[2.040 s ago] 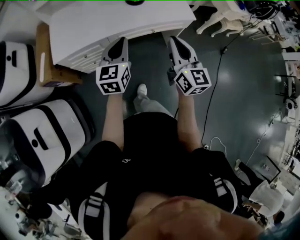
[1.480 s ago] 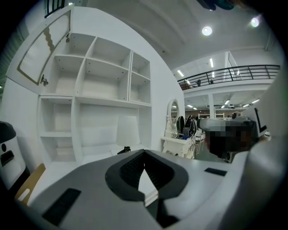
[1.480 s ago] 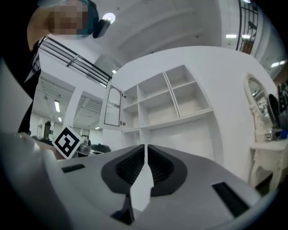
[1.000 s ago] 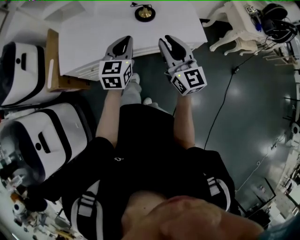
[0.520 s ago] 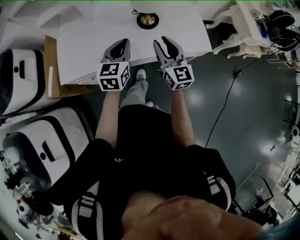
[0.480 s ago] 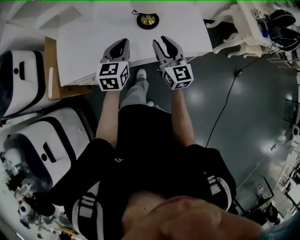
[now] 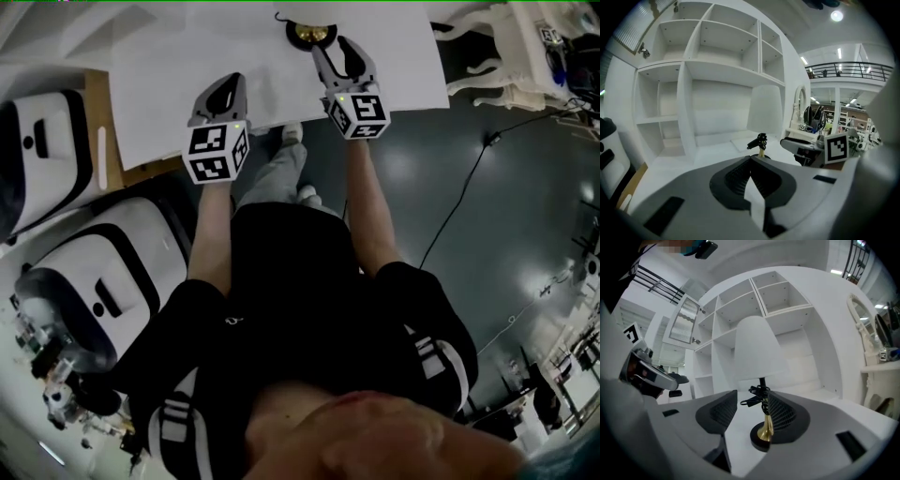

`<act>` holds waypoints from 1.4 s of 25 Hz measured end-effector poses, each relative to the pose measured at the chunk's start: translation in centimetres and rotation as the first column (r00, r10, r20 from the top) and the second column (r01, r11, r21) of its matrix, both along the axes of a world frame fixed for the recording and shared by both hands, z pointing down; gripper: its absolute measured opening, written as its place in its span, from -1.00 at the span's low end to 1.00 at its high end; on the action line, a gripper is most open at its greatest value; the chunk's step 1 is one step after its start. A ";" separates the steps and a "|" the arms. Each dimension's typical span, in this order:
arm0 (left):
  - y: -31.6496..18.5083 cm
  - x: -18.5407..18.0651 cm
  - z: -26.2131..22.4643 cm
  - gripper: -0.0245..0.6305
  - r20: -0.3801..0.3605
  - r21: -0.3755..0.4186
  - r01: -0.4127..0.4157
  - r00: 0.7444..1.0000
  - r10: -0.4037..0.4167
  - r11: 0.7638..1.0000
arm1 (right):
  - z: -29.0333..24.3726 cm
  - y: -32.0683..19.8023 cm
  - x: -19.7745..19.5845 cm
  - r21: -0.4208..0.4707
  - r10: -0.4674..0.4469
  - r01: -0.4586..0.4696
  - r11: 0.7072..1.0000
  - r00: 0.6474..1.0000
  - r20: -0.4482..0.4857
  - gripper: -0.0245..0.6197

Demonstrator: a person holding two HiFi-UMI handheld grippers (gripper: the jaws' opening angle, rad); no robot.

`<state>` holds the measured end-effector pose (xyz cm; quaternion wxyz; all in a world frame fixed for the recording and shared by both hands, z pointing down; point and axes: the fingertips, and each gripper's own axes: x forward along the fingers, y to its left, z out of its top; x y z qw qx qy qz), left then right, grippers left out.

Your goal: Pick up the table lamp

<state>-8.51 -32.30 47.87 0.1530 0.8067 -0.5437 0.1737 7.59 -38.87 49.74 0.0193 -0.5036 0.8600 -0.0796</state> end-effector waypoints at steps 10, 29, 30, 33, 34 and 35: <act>-2.6 -2.6 2.2 -0.90 0.032 -0.053 0.034 0.999 -0.032 0.998 | 3.9 -6.8 -2.1 0.015 -0.003 0.004 1.000 0.997 -0.079 -0.21; -7.8 -1.9 4.3 -0.90 -0.011 -0.047 0.040 0.999 -0.041 0.998 | 5.5 -12.8 -3.5 0.120 0.067 -0.049 0.992 0.987 -0.145 -0.14; -8.0 -2.0 4.6 -0.90 -0.011 -0.052 0.040 0.999 -0.041 0.998 | 5.6 -13.1 -3.6 0.124 0.074 -0.055 0.991 0.986 -0.148 -0.14; -8.4 -2.1 5.0 -0.90 -0.006 -0.064 0.038 0.999 -0.039 0.997 | 6.0 -13.6 -3.6 0.141 0.106 -0.079 0.987 0.975 -0.196 -0.15; -8.5 -2.1 5.2 -0.90 -0.005 -0.067 0.038 0.999 -0.038 0.997 | 6.0 -13.8 -3.4 0.141 0.118 -0.089 0.986 0.971 -0.209 -0.15; -8.6 -2.1 5.3 -0.90 -0.005 -0.070 0.037 0.999 -0.038 0.997 | 6.0 -13.9 -3.3 0.134 0.127 -0.100 0.986 0.969 -0.213 -0.21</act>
